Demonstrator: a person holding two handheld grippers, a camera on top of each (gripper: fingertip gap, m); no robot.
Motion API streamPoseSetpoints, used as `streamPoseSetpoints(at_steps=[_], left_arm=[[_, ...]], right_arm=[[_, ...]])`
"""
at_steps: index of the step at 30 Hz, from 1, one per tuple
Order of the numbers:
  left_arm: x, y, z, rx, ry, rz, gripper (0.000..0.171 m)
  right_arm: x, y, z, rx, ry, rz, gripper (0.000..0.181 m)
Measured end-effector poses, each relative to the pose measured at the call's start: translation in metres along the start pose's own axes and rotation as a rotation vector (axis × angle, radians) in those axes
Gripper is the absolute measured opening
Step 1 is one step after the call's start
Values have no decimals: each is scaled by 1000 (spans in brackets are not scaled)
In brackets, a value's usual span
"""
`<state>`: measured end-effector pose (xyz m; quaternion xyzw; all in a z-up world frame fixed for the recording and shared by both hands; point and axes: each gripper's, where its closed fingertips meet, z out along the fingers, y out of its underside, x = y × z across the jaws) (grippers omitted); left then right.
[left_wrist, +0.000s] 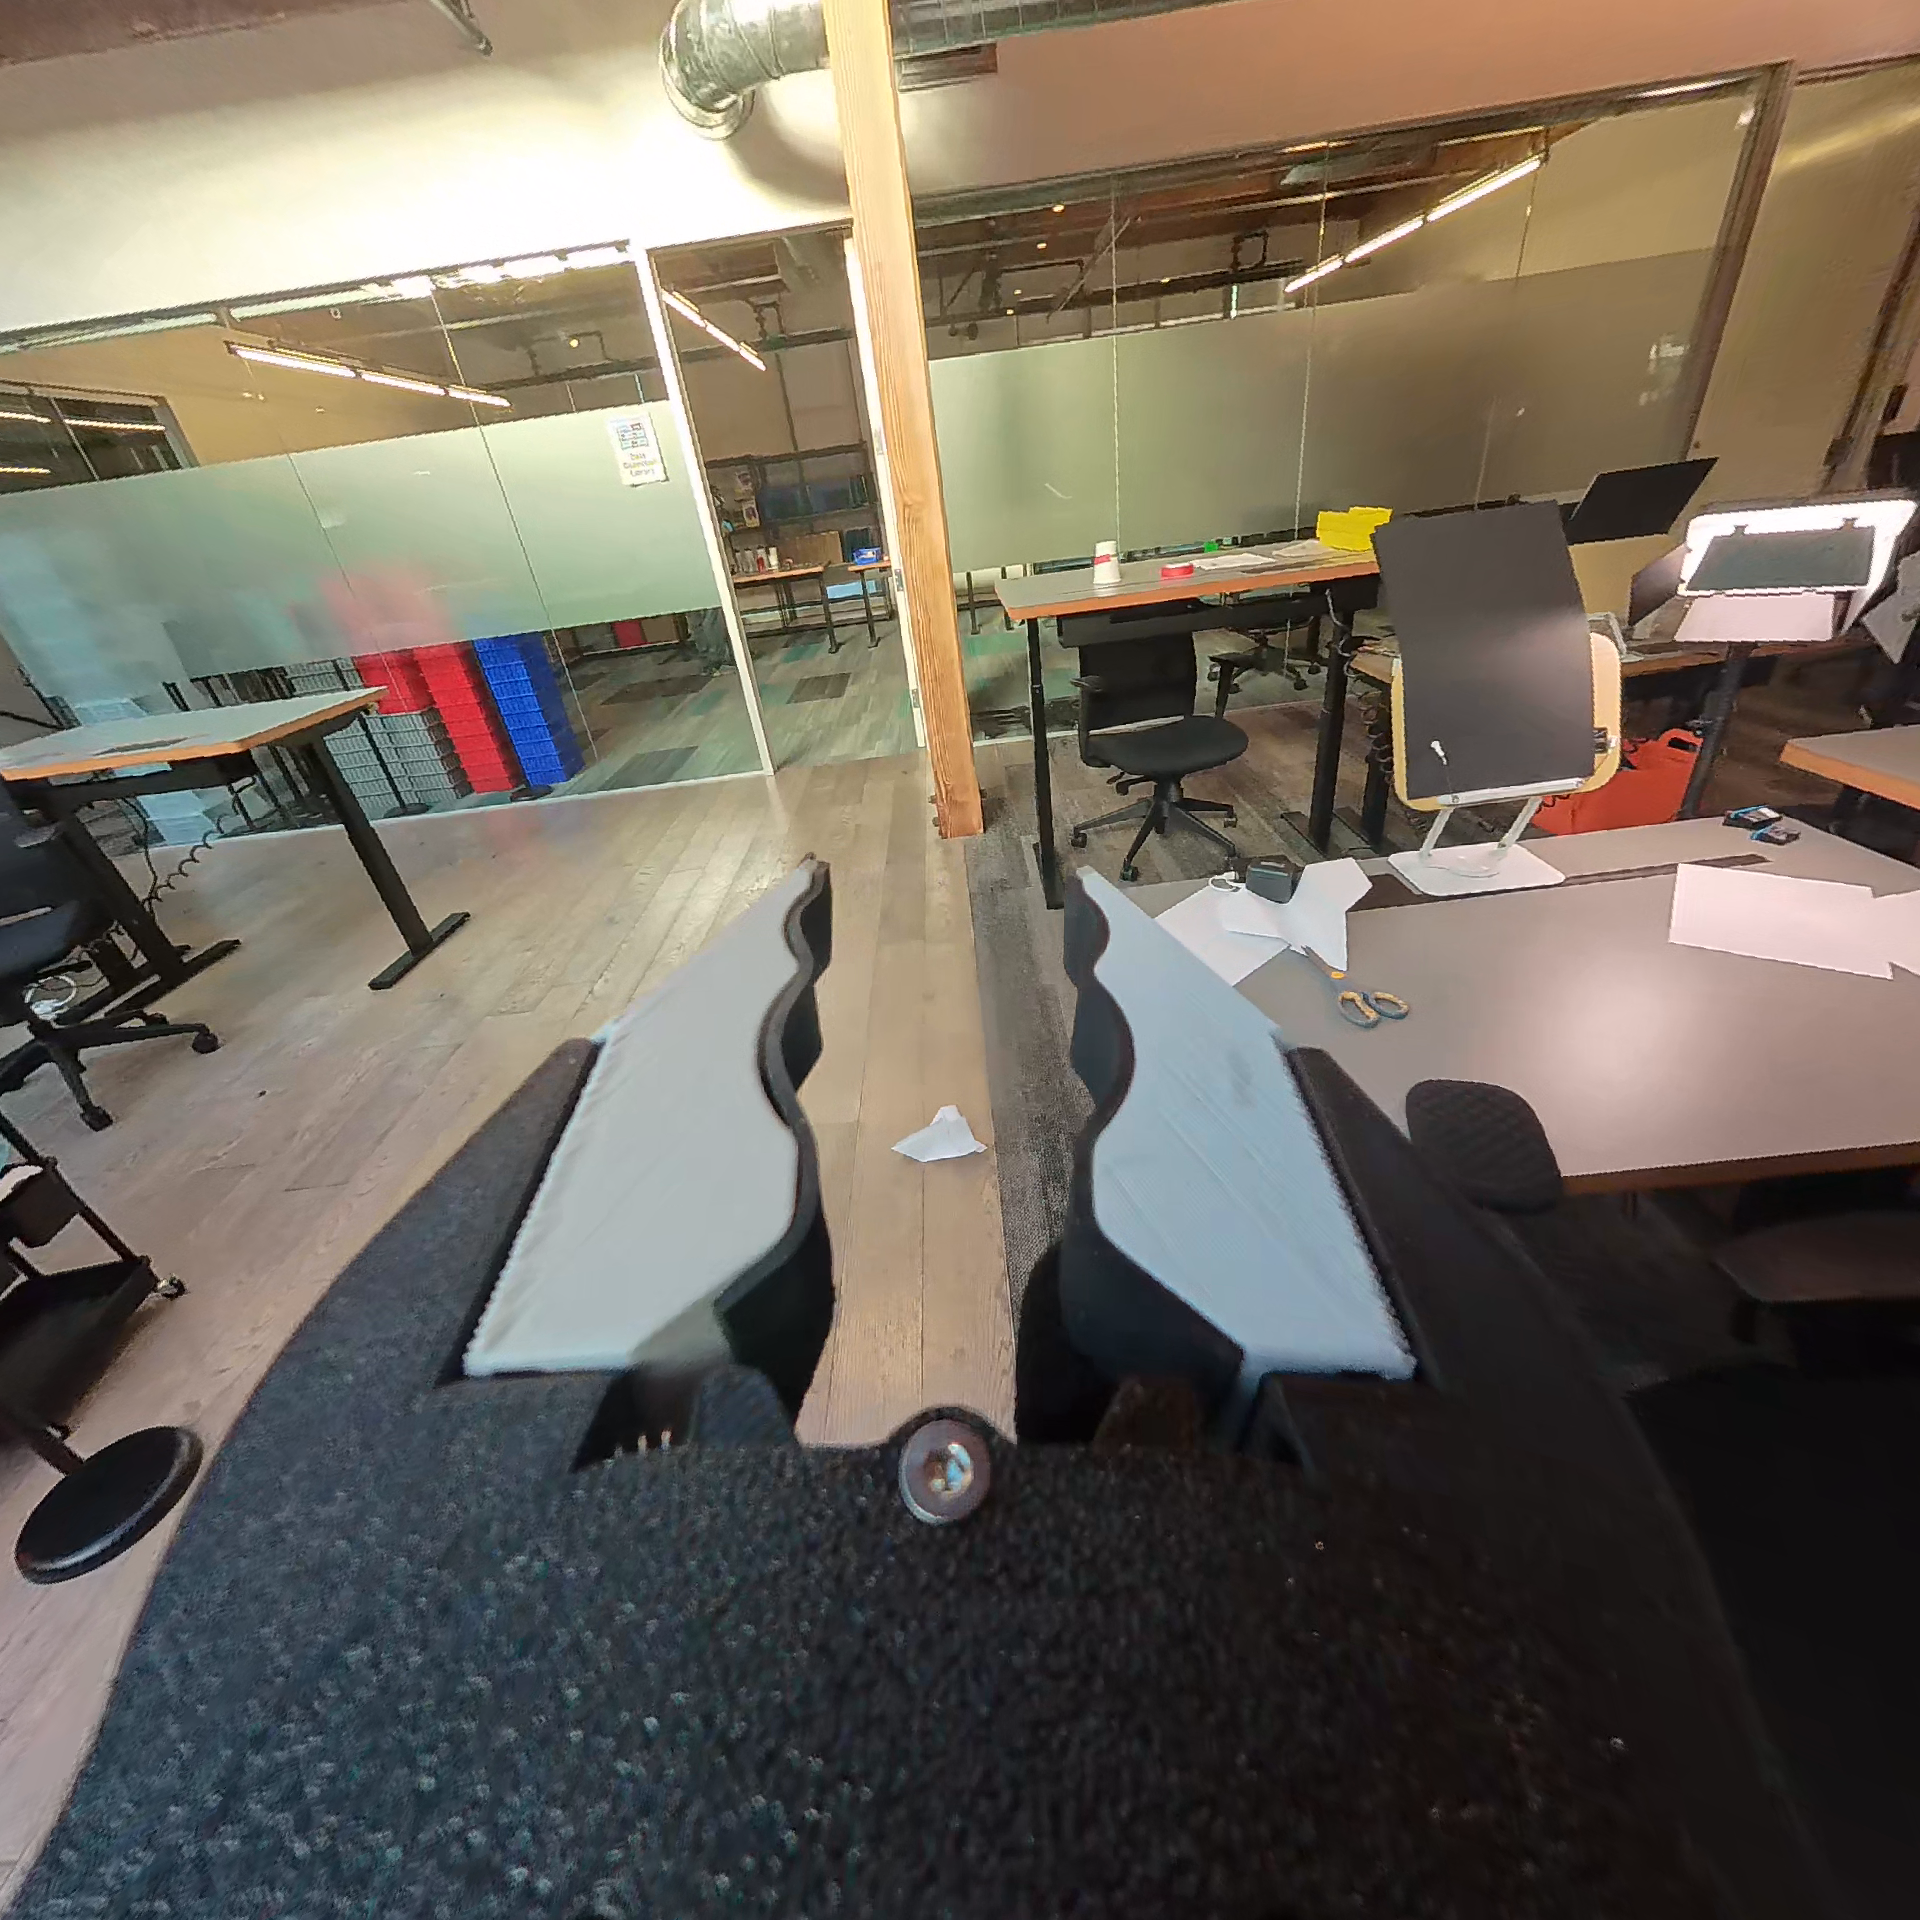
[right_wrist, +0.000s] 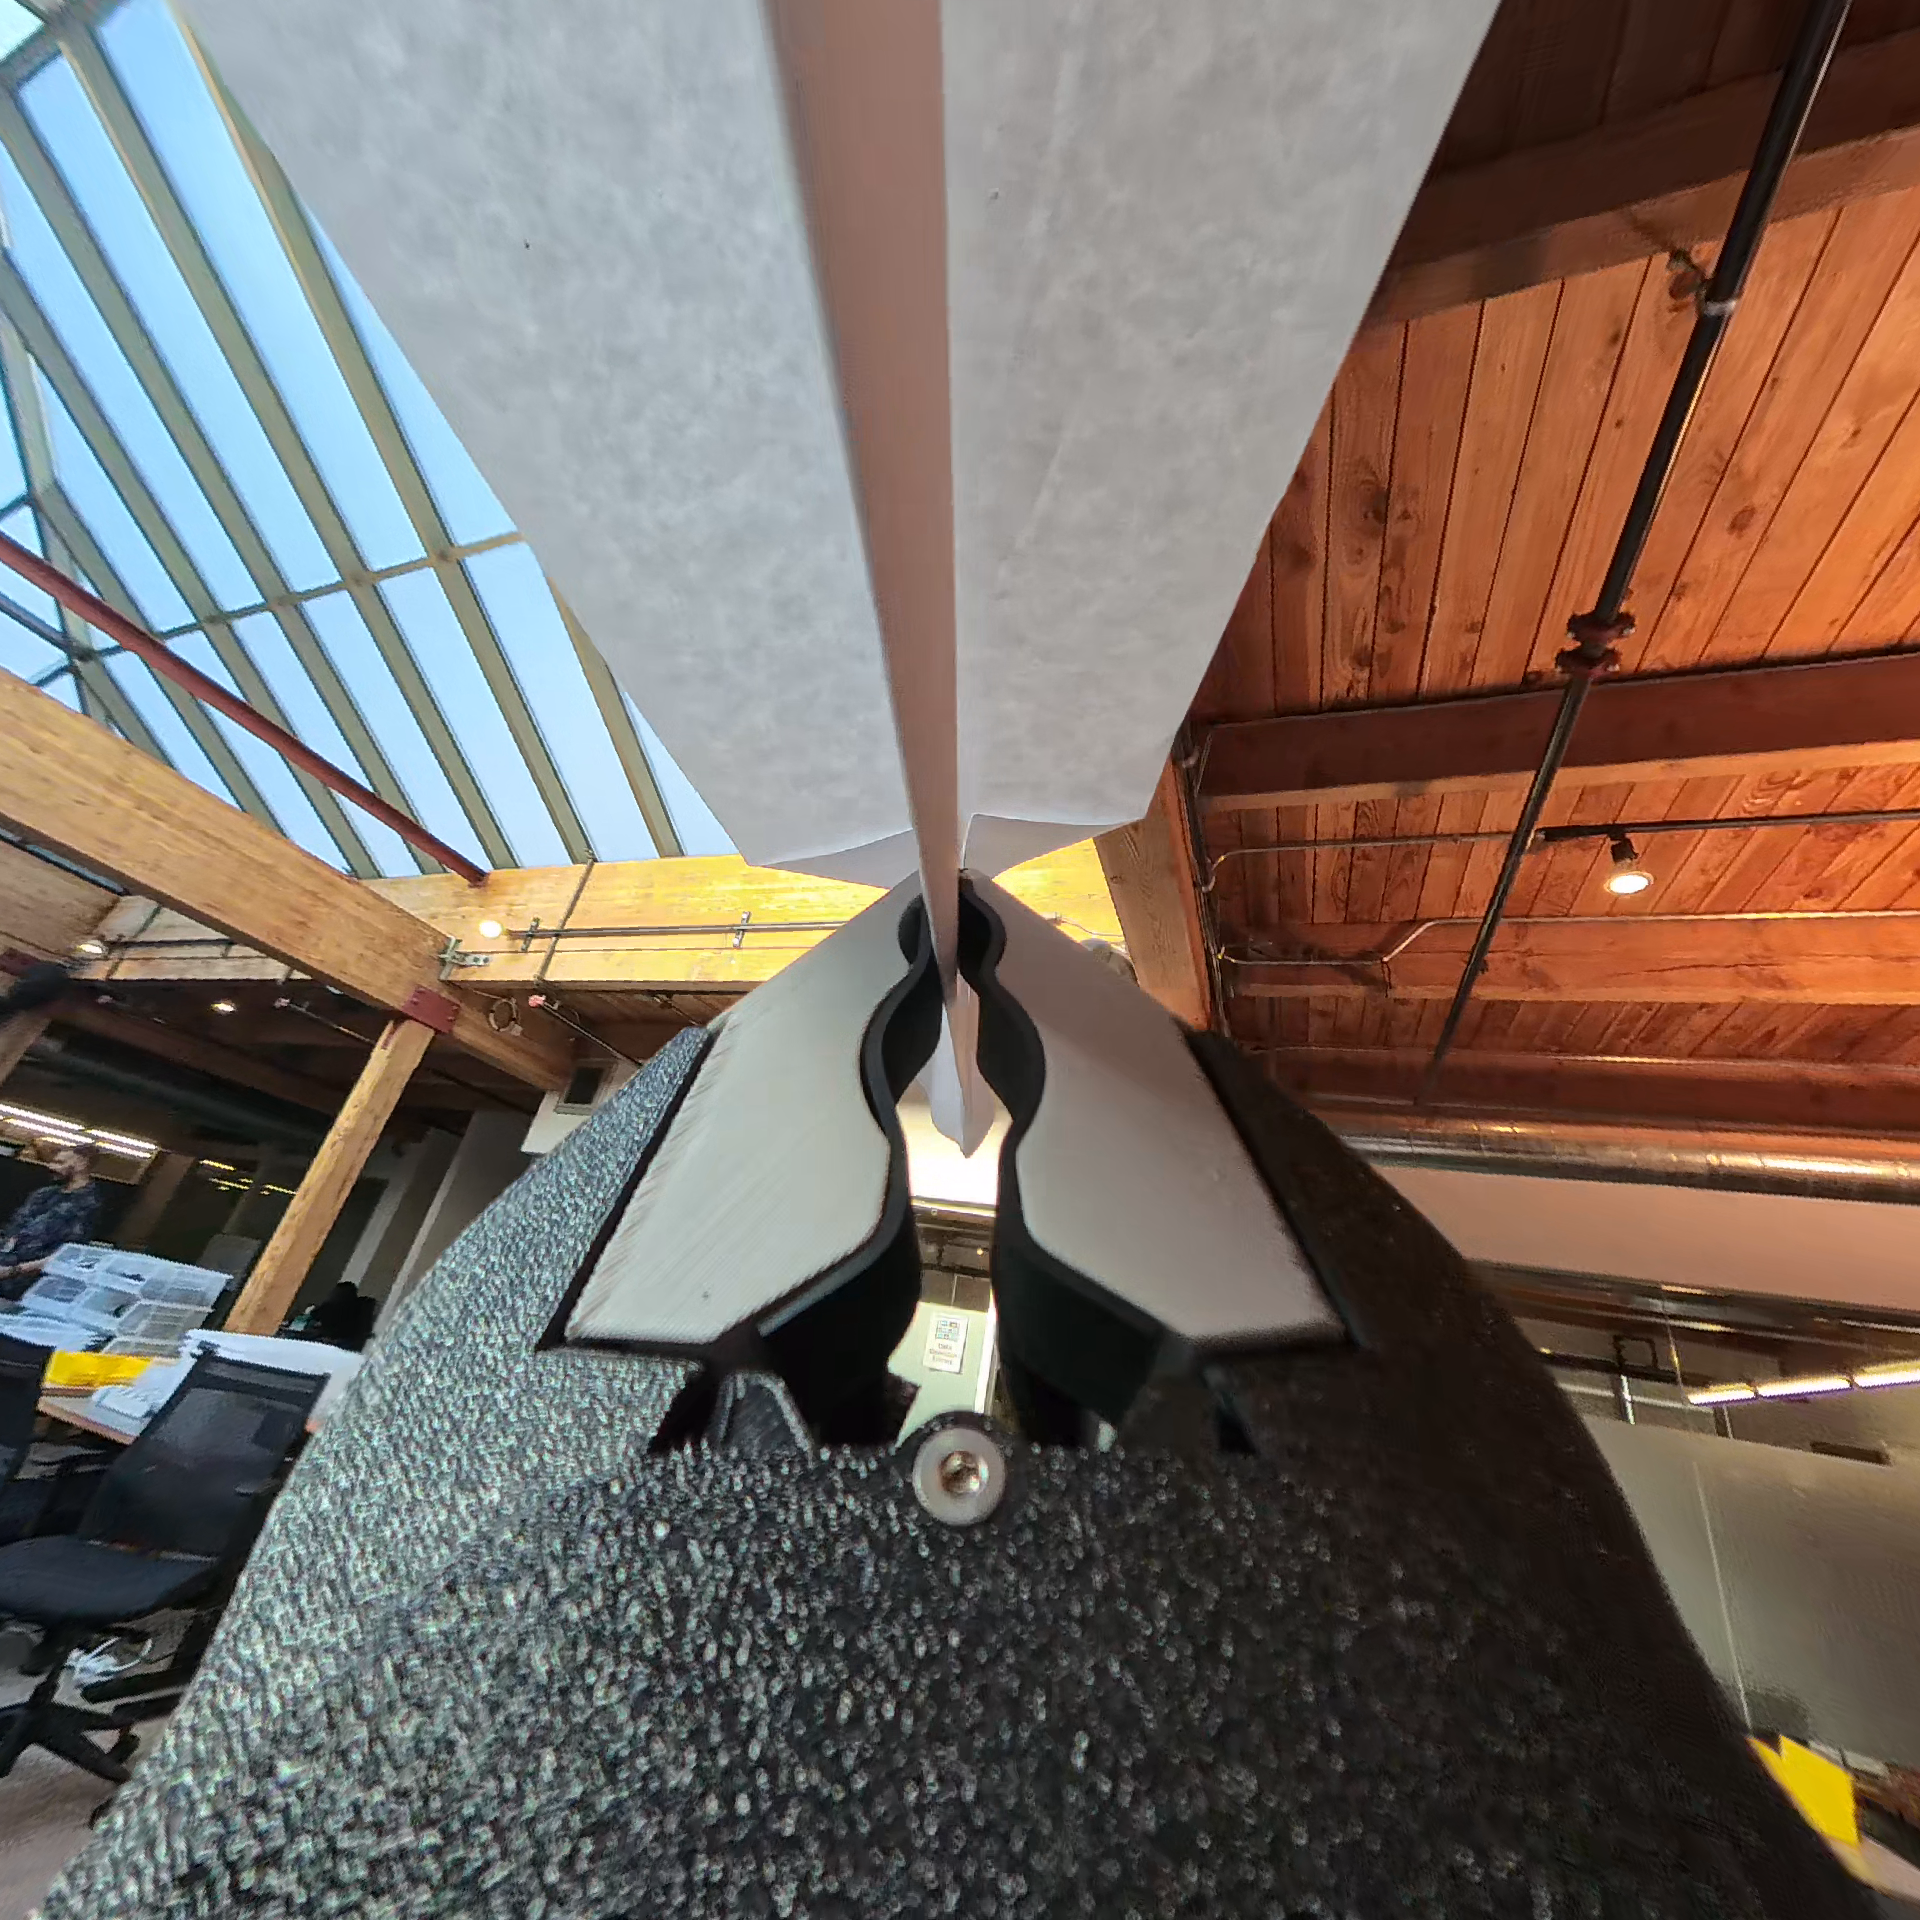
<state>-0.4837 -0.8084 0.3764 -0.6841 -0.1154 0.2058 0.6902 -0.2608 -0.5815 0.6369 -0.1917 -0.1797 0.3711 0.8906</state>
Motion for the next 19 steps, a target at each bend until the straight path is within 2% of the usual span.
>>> streamPoseSetpoints(at_steps=[5, 12, 16, 19], left_arm=[[-22, -10, 21, -11, -30, 62, 47], [-53, -47, 82, 32, -66, 75, 57], [-58, -66, 116, 59, -47, 12, 67], [-59, -81, 136, 90, -40, 1, 70]], right_arm=[[52, -126, -27, 109, -40, -80, 0], [138, -326, -95, 220, -19, -269, 0], [159, -424, -143, 247, -2, -418, 0], [161, -480, -176, 256, 25, -526, 0]])
